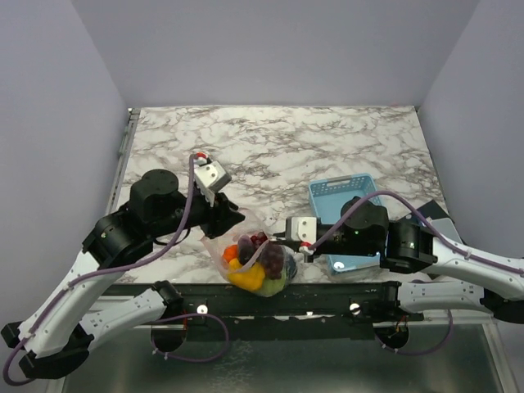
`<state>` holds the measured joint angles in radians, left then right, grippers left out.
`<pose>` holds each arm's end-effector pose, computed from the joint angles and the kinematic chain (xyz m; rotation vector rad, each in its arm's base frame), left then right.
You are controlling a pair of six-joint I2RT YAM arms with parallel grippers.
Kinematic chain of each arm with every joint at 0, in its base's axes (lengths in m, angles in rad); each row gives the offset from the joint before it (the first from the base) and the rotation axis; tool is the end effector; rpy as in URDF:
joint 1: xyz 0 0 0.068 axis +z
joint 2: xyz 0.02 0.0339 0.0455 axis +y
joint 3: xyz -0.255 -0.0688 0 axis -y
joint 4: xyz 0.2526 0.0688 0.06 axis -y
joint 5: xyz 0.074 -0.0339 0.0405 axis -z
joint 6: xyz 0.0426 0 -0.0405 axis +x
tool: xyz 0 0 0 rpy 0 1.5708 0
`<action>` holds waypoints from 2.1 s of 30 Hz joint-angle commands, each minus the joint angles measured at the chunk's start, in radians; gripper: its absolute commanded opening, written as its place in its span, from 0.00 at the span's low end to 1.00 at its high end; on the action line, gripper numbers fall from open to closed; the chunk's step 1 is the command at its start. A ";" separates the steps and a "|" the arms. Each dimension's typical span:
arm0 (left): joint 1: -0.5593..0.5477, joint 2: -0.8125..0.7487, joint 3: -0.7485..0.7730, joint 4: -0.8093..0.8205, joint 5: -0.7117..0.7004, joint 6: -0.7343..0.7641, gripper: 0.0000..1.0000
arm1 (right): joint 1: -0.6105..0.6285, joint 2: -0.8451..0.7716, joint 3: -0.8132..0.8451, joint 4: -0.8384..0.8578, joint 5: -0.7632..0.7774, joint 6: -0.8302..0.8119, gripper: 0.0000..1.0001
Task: Place the food in the zip-top bag and seal the zipper
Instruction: Zip the zipper food storage bag at the center of the board.
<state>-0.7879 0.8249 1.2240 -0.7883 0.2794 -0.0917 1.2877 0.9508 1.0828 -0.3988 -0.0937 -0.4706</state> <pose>0.1065 -0.1236 0.4106 0.8740 1.8462 -0.8394 0.0595 0.2187 0.3831 -1.4959 1.1511 0.6532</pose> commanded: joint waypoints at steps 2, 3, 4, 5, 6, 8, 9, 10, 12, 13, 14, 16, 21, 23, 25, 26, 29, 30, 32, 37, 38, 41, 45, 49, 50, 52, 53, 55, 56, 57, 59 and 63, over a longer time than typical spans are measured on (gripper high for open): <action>-0.007 -0.045 0.075 0.027 0.031 0.013 0.45 | 0.006 0.011 0.065 -0.044 0.006 0.038 0.01; -0.006 -0.047 0.080 0.031 0.039 0.021 0.48 | 0.005 0.008 0.069 -0.048 0.000 0.041 0.01; -0.007 -0.048 0.083 0.036 0.046 0.029 0.51 | 0.006 0.006 0.072 -0.051 -0.009 0.043 0.01; -0.007 -0.049 0.084 0.044 0.057 0.039 0.53 | 0.006 0.003 0.074 -0.055 -0.019 0.046 0.01; -0.007 -0.046 0.083 0.057 0.079 0.047 0.56 | 0.006 0.002 0.079 -0.063 -0.032 0.050 0.01; -0.007 -0.035 0.082 0.088 0.150 0.066 0.64 | 0.006 0.000 0.095 -0.083 -0.059 0.060 0.01; -0.007 -0.025 0.081 0.102 0.192 0.074 0.68 | 0.006 0.000 0.107 -0.093 -0.068 0.065 0.00; -0.007 -0.012 0.081 0.116 0.234 0.080 0.71 | 0.006 0.001 0.115 -0.103 -0.075 0.072 0.00; -0.007 0.011 0.084 0.144 0.326 0.087 0.75 | 0.006 0.004 0.134 -0.122 -0.082 0.085 0.01; -0.007 0.022 0.084 0.155 0.366 0.087 0.76 | 0.006 0.008 0.143 -0.131 -0.086 0.092 0.01; -0.007 0.032 0.085 0.164 0.400 0.116 0.78 | 0.006 0.011 0.152 -0.137 -0.092 0.097 0.01; -0.007 0.051 0.081 0.180 0.455 0.139 0.80 | 0.006 0.020 0.165 -0.145 -0.100 0.108 0.01; -0.007 0.102 0.057 0.210 0.583 0.175 0.83 | 0.006 0.045 0.188 -0.159 -0.096 0.121 0.01; -0.007 0.122 0.046 0.210 0.603 0.188 0.83 | 0.006 0.048 0.192 -0.160 -0.091 0.128 0.01; -0.007 0.139 0.030 0.210 0.624 0.208 0.83 | 0.005 0.051 0.195 -0.159 -0.092 0.130 0.01; -0.008 0.148 0.023 0.210 0.631 0.210 0.83 | 0.005 0.051 0.194 -0.158 -0.088 0.132 0.01; -0.009 0.163 0.005 0.210 0.642 0.215 0.83 | 0.006 0.052 0.190 -0.155 -0.072 0.142 0.01; -0.011 0.162 -0.001 0.210 0.646 0.218 0.83 | 0.006 0.052 0.190 -0.155 -0.068 0.146 0.01; -0.014 0.153 -0.015 0.210 0.660 0.223 0.82 | 0.006 0.051 0.190 -0.154 -0.057 0.152 0.01; -0.023 0.141 -0.059 0.210 0.679 0.199 0.78 | 0.006 0.053 0.186 -0.149 -0.015 0.173 0.01; -0.027 0.143 -0.067 0.210 0.676 0.191 0.77 | 0.006 0.056 0.186 -0.148 -0.007 0.180 0.01; -0.042 0.139 -0.089 0.210 0.641 0.174 0.75 | 0.006 0.069 0.196 -0.152 0.021 0.201 0.01; -0.058 0.123 -0.083 0.188 0.572 0.164 0.73 | 0.006 0.088 0.223 -0.184 0.053 0.228 0.01; -0.071 0.129 -0.065 0.125 0.483 0.163 0.68 | 0.006 0.086 0.223 -0.181 0.059 0.249 0.01; -0.075 0.134 -0.063 0.114 0.460 0.161 0.66 | 0.007 0.085 0.221 -0.178 0.061 0.255 0.00; -0.092 0.140 -0.060 0.087 0.404 0.160 0.62 | 0.006 0.083 0.223 -0.176 0.066 0.266 0.01; -0.102 0.143 -0.058 0.075 0.373 0.160 0.61 | 0.006 0.083 0.223 -0.176 0.071 0.268 0.01; -0.119 0.150 -0.056 0.054 0.324 0.157 0.58 | 0.006 0.083 0.224 -0.179 0.084 0.276 0.01; -0.127 0.153 -0.053 0.044 0.308 0.154 0.58 | 0.006 0.084 0.225 -0.180 0.090 0.279 0.01; -0.133 0.154 -0.051 0.036 0.292 0.152 0.57 | 0.006 0.084 0.228 -0.183 0.090 0.282 0.01; -0.144 0.157 -0.045 0.020 0.262 0.147 0.55 | 0.005 0.087 0.232 -0.188 0.126 0.291 0.01; -0.157 0.156 -0.033 -0.004 0.219 0.139 0.45 | 0.006 0.102 0.250 -0.206 0.164 0.318 0.01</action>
<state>-0.9287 0.9794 1.1561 -0.7181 0.5953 0.0608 1.2884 1.0470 1.2747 -0.6319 -0.0006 -0.1921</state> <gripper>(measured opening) 0.518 0.039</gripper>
